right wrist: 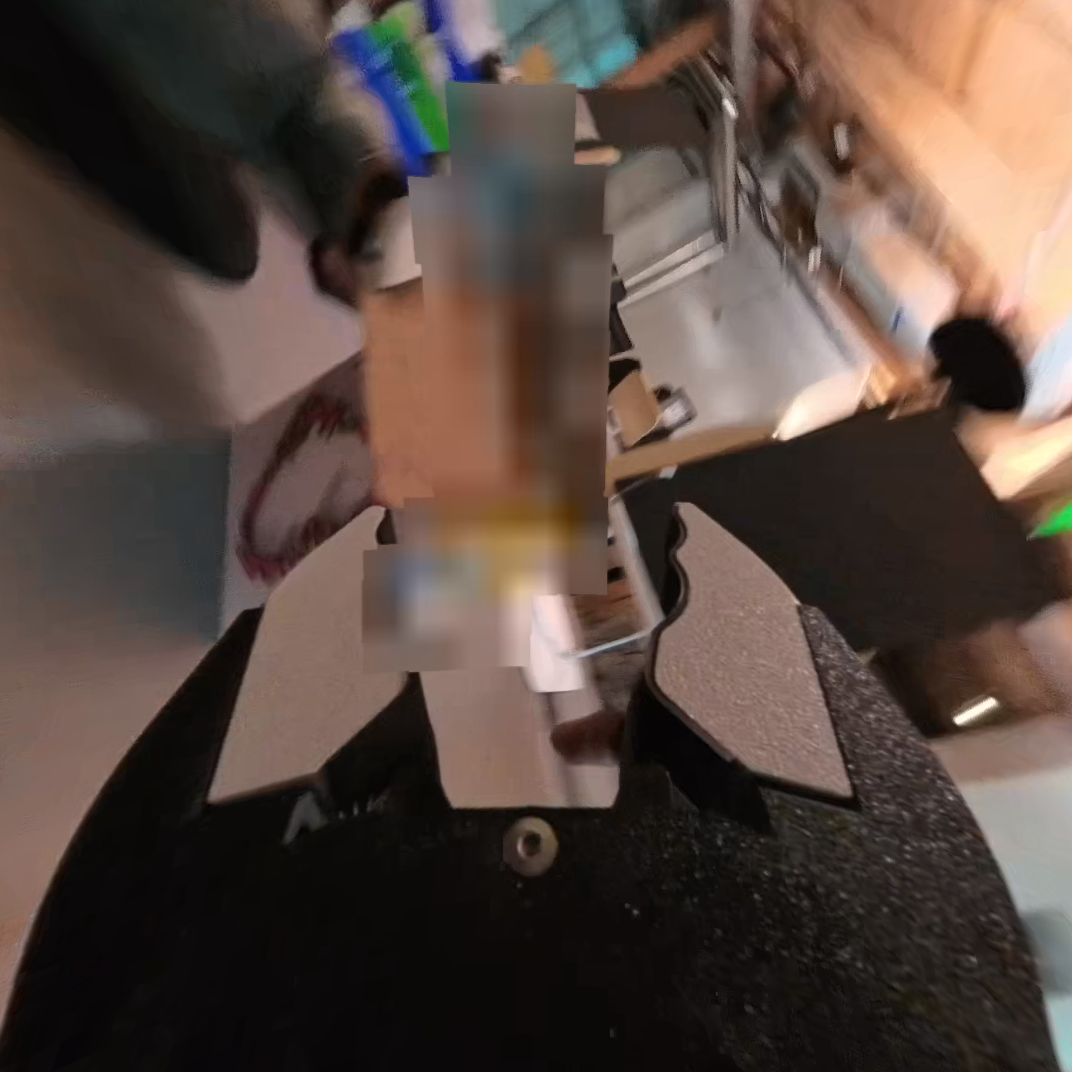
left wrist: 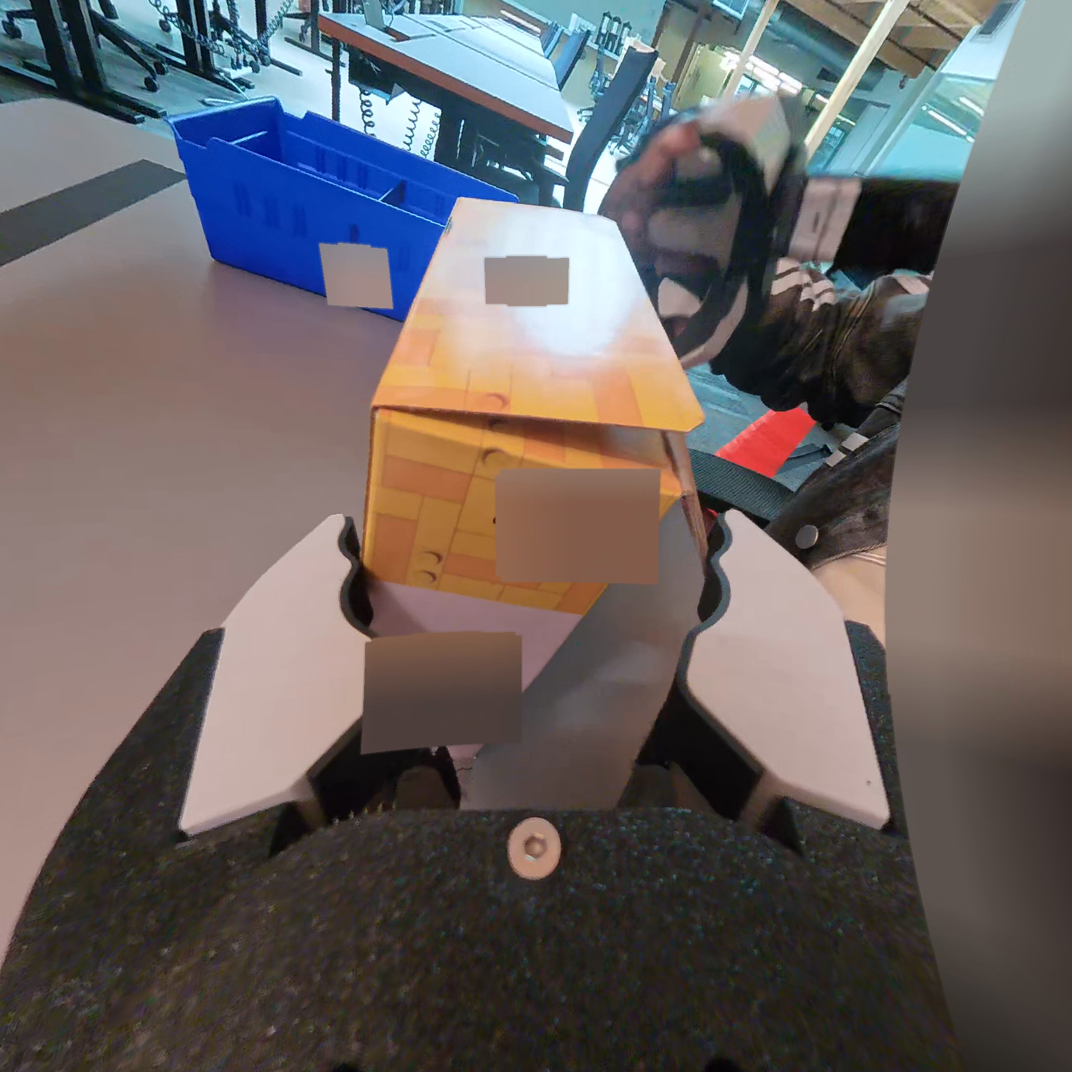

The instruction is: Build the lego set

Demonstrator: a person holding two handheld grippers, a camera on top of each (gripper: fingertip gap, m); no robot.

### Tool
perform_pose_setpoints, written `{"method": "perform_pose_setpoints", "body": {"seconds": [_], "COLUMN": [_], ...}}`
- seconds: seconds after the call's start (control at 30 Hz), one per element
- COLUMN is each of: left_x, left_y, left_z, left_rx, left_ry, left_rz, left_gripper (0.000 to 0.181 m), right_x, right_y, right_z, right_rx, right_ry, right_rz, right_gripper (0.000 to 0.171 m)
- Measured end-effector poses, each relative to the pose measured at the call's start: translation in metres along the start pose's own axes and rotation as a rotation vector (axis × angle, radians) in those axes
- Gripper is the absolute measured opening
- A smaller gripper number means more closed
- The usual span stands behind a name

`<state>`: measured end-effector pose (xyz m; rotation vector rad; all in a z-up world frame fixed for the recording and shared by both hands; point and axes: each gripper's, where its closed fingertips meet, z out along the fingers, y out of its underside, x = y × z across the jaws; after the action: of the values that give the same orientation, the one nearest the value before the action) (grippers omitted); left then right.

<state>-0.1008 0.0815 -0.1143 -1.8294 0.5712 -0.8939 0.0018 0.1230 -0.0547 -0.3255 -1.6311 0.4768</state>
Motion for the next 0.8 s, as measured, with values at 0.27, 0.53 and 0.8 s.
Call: {"method": "perform_pose_setpoints", "body": {"seconds": [0.27,0.53,0.8], "left_x": [0.0,0.001,-0.003], "left_y": [0.001,0.001,0.003], "left_z": [0.0,0.0,0.0], "left_rx": [-0.007,-0.004,-0.008], "left_ry": [0.0,-0.006,-0.032], "left_rz": [0.013,0.019,0.063], "left_gripper": [0.109,0.109,0.093], "right_x": [-0.002,-0.049,-0.046], "right_y": [0.037,0.033,0.045], "right_z": [0.036,0.063,0.065], "right_rx": [0.068,0.037,0.071], "right_ry": [-0.355,-0.525,-0.43], "right_rz": [1.26,1.267,1.179], "right_gripper": [0.117,0.119,0.09]}}
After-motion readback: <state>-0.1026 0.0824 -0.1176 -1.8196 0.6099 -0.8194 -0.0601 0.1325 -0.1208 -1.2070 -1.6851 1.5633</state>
